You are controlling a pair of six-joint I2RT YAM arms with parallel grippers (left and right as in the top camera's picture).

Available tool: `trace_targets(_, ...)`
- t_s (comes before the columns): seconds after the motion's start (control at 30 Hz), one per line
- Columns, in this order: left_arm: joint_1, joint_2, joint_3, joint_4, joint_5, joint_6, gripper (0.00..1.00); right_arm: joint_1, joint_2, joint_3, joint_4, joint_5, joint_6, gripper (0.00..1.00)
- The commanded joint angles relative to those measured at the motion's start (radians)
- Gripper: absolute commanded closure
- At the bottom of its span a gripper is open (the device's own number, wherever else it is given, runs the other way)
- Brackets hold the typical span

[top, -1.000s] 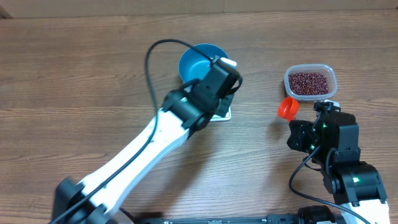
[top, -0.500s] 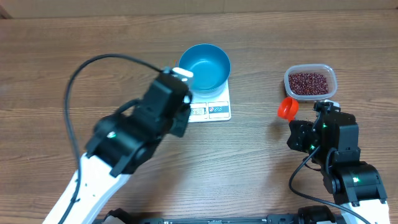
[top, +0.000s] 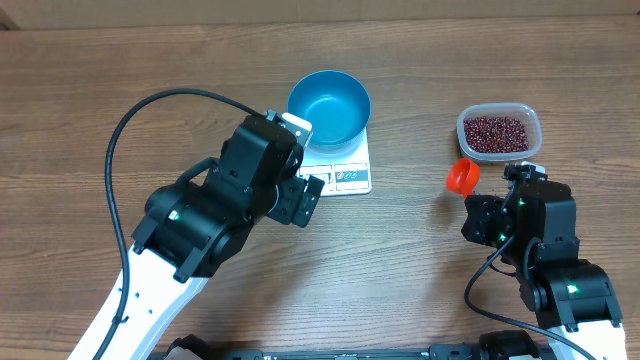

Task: Scoop item into bowl and weigh 150g on scale
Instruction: 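Raise the left gripper back from the scale, then move the scoop with the right gripper over the bean tub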

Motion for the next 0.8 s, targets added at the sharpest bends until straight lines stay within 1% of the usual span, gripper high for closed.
trace_targets(0.0,0.006,0.018,0.004,0.011,0.013,0.012,0.00,-0.006,-0.010,0.035,0.001,0.009,-0.007,0.96)
trace_targets(0.77,0.007,0.035,0.004,0.039,0.008,0.022,0.01,-0.006,-0.010,0.035,-0.008,-0.016,-0.034,0.96)
